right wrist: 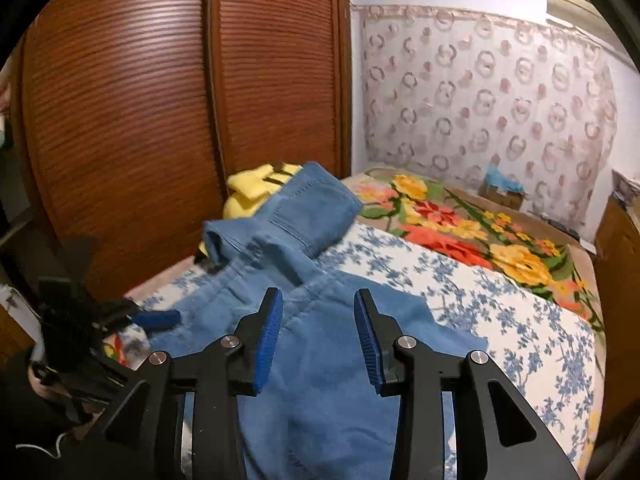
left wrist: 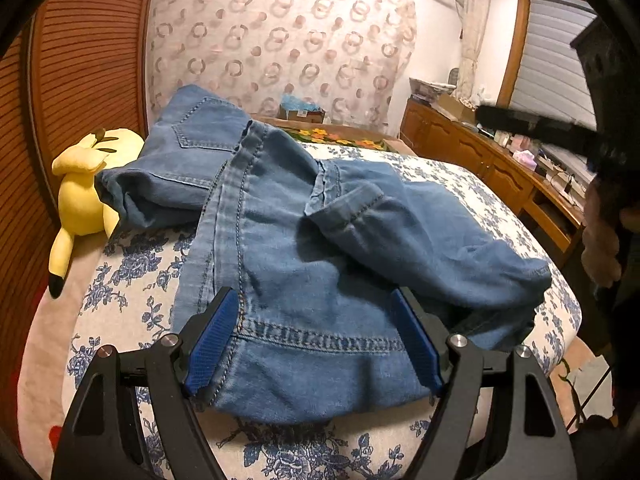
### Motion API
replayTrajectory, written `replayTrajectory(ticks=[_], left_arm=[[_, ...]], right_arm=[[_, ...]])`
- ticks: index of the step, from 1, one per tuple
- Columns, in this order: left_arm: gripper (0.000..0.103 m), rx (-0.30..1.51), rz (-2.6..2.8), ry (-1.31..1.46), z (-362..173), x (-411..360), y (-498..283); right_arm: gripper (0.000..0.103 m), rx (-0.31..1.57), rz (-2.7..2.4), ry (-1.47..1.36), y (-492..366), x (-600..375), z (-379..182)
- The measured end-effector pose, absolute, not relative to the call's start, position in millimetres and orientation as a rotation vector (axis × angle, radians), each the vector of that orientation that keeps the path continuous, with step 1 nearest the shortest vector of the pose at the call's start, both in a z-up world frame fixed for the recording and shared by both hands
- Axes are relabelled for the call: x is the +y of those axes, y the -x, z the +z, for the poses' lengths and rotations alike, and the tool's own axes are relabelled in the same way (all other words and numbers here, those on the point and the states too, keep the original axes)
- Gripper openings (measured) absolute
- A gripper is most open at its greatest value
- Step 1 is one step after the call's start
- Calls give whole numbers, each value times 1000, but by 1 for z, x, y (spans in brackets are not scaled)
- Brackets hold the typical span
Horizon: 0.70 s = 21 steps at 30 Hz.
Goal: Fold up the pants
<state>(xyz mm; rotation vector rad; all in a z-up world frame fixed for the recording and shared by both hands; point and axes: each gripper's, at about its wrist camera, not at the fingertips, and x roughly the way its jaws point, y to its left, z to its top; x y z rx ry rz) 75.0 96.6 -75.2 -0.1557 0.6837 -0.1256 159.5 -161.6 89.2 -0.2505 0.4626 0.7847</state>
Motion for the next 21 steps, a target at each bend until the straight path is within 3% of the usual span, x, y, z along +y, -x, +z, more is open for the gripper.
replayTrajectory(ticks=[16, 17, 20, 21], left_arm=[[79, 667, -190, 132, -53, 78, -136], [77, 675, -193, 132, -55, 76, -140], [57, 703, -199, 115, -61, 72, -148], [45, 706, -197, 101, -63, 70, -149]], right_arm=[[39, 588, 638, 217, -153, -172, 64], [39, 596, 634, 212, -152, -172, 63], [39, 613, 624, 203, -147, -171, 62], [39, 620, 622, 201, -149, -171, 61]])
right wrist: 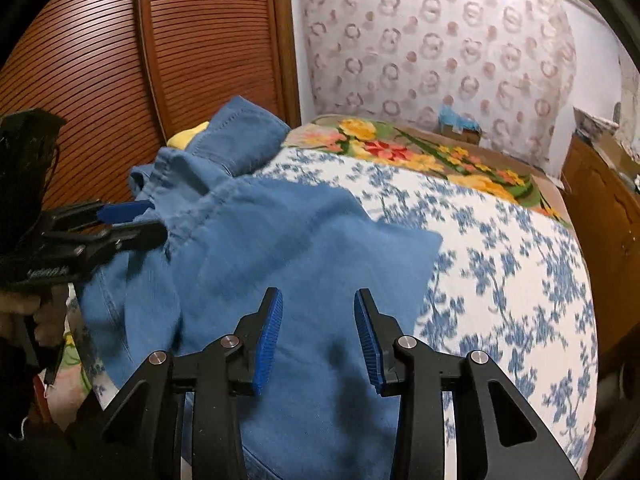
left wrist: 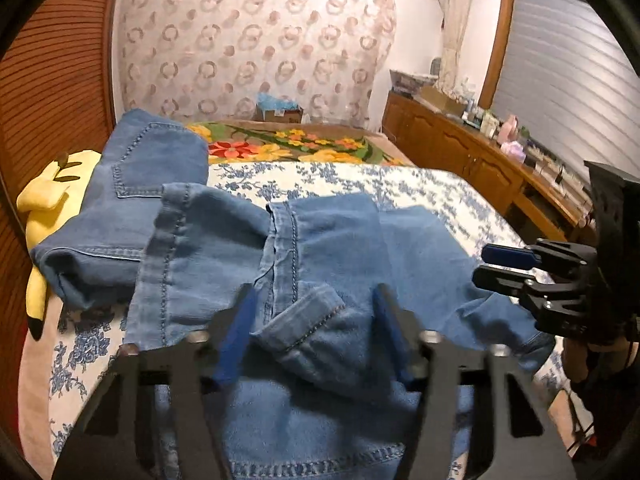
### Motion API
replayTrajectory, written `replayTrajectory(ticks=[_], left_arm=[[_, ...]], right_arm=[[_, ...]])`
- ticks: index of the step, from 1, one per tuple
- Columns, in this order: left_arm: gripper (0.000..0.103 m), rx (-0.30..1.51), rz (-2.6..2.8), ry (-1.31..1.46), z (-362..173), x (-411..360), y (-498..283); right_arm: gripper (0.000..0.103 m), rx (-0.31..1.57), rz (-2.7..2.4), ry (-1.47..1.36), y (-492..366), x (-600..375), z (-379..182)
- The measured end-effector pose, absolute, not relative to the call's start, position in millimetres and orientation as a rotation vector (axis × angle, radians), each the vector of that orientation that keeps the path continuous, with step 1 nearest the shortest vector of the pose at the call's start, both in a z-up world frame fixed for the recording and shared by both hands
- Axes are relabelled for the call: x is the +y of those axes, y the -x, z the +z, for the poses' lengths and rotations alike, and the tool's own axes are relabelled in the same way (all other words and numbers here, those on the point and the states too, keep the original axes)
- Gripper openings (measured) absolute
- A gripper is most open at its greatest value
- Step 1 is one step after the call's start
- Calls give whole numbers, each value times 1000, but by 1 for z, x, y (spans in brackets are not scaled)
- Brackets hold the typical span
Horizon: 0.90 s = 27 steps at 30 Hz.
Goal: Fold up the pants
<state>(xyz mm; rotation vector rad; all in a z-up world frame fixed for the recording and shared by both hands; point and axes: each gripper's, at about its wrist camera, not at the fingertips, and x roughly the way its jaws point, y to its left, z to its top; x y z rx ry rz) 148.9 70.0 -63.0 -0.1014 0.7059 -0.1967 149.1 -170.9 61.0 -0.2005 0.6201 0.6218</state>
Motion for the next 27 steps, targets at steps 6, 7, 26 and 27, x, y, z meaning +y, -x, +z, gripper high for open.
replayTrajectory(ticks=[6, 7, 26, 27], left_arm=[[7, 671, -212, 67, -56, 68, -128], [7, 646, -209, 72, -49, 70, -120], [7, 689, -137, 131, -70, 109, -64], [7, 693, -142, 130, -71, 108, -64]], right_arm=[[39, 647, 613, 182, -145, -167, 60], [39, 648, 613, 175, -145, -168, 61], [39, 692, 604, 191, -79, -194, 49], [39, 699, 598, 188, -79, -195, 49]])
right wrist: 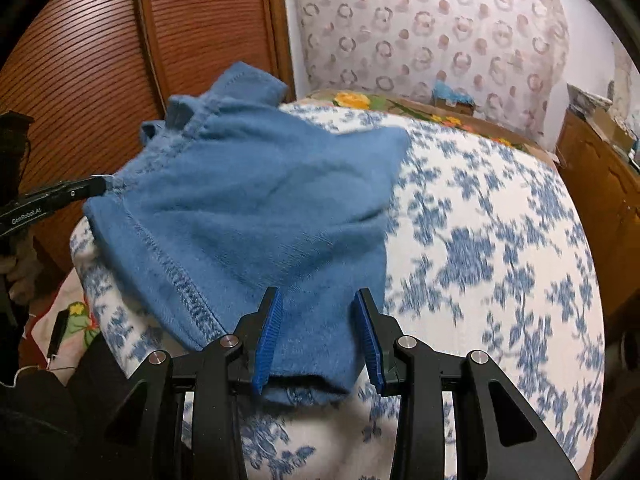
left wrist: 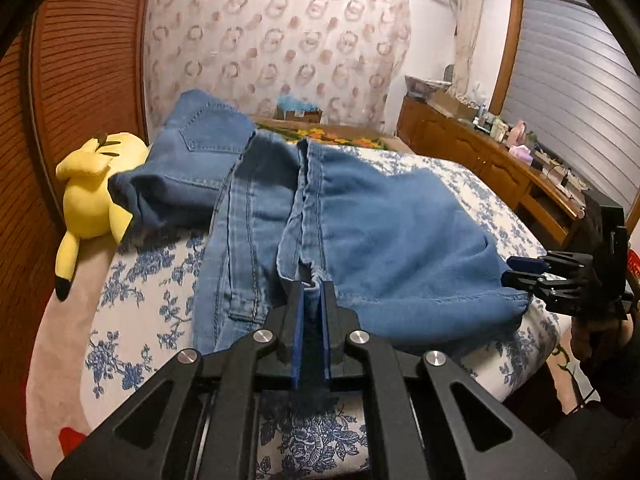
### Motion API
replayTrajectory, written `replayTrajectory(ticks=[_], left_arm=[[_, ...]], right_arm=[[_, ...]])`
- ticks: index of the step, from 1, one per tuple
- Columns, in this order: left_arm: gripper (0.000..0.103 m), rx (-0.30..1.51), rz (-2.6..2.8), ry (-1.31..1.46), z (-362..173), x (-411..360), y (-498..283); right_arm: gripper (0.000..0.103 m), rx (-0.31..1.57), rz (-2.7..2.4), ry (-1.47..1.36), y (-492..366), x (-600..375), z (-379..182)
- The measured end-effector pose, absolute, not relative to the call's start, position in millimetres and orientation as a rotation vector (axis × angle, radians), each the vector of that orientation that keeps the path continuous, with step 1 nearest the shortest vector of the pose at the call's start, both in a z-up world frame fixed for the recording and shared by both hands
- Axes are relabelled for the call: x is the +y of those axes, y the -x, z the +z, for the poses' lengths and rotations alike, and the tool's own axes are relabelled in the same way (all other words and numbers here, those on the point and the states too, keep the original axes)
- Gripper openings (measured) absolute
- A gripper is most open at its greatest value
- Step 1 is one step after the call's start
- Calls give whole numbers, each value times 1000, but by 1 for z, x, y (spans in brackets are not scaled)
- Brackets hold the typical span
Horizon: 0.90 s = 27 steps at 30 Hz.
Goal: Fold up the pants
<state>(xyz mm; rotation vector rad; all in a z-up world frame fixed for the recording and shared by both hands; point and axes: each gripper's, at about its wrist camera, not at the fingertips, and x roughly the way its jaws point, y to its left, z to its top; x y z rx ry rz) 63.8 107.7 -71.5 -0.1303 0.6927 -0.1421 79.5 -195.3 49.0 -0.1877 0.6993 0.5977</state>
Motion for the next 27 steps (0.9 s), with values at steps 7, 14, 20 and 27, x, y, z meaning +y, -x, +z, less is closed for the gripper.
replayTrajectory(ticks=[7, 14, 20, 27], left_arm=[[22, 692, -140, 107, -64, 106, -66], [59, 656, -128, 84, -49, 109, -85], [59, 654, -154, 28, -40, 102, -125], [46, 752, -216, -7, -50, 94, -180]], right_arm=[[39, 696, 593, 158, -87, -200, 51], [47, 626, 571, 137, -92, -206, 58], [56, 555, 534, 153, -103, -194, 57], [59, 576, 512, 164, -120, -181, 37]])
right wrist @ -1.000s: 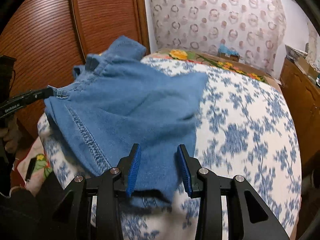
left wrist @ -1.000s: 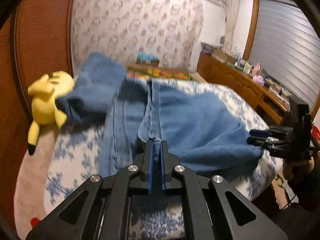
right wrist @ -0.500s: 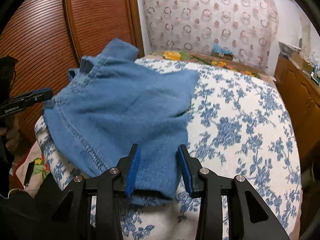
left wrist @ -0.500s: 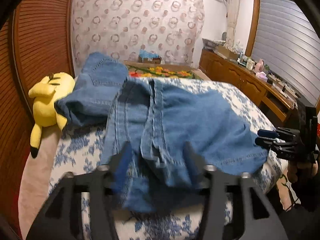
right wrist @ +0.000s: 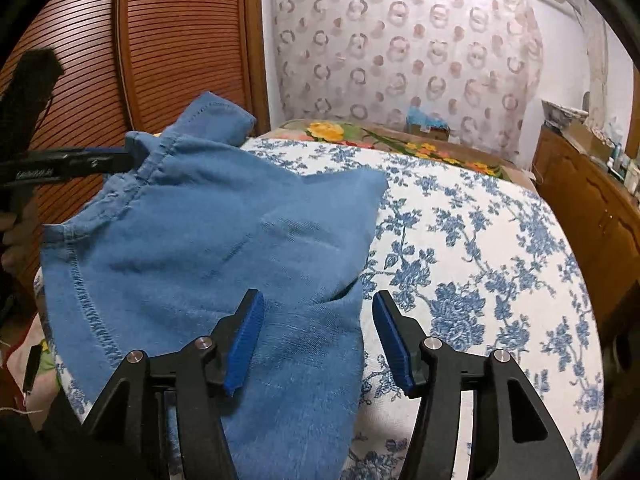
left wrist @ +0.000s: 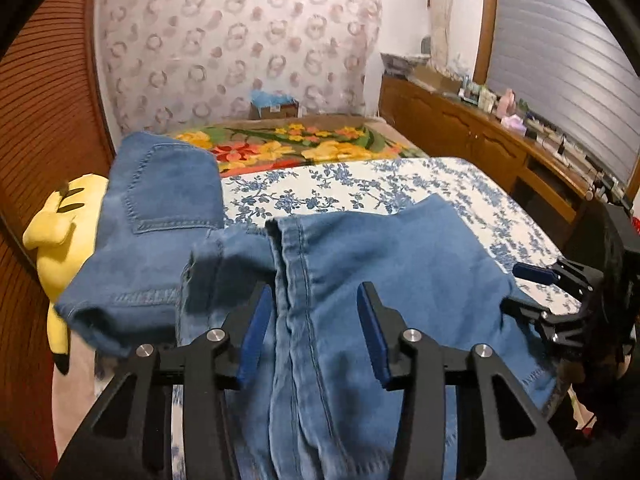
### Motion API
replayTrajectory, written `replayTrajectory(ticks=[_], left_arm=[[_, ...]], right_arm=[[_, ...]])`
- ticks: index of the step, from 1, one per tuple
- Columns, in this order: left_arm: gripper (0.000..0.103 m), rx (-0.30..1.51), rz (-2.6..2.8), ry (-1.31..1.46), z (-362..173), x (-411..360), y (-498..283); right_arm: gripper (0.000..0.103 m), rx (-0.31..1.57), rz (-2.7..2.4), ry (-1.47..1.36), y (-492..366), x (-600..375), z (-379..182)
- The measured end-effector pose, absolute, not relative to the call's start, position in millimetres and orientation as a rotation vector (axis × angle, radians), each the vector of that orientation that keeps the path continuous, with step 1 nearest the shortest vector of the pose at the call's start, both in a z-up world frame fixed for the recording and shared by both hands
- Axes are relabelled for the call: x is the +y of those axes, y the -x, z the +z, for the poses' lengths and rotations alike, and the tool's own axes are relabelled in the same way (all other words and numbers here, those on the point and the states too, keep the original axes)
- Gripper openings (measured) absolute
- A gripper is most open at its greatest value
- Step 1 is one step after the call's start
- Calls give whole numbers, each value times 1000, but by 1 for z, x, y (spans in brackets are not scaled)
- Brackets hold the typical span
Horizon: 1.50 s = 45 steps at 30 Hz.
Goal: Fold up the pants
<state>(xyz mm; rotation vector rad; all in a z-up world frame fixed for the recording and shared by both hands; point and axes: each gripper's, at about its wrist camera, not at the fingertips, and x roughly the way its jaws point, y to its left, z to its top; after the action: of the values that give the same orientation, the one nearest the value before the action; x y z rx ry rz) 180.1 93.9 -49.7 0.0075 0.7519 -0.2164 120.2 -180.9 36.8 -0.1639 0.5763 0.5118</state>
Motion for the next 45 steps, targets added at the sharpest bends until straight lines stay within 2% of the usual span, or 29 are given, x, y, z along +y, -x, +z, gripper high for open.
replayTrajectory(ticks=[8, 9, 10, 12, 15, 19, 23, 41, 44, 45], left_arm=[[46, 843, -184, -56, -64, 92, -217], [43, 848, -182, -65, -65, 91, -219], [27, 849, -179, -76, -66, 89, -219], [12, 830, -170, -96, -65, 87, -214], [8, 758, -175, -71, -46, 90, -196], [8, 650, -149, -20, -13, 104, -177], [8, 645, -108, -29, -6, 115, -181], [9, 741, -45, 6, -56, 133, -180], [19, 735, -43, 6, -51, 132, -173], [28, 730, -43, 5, -49, 132, -169]], right_arm=[[60, 606, 530, 110, -131, -183, 32], [61, 613, 532, 99, -132, -184, 32], [61, 615, 533, 89, -133, -186, 32], [61, 609, 530, 77, -133, -187, 33], [61, 606, 531, 77, -132, -185, 33], [61, 606, 532, 65, -131, -186, 32], [61, 592, 529, 92, -125, -184, 35], [61, 678, 568, 50, -98, -210, 34], [61, 678, 567, 58, -96, -210, 36], [61, 675, 568, 60, -96, -209, 37]])
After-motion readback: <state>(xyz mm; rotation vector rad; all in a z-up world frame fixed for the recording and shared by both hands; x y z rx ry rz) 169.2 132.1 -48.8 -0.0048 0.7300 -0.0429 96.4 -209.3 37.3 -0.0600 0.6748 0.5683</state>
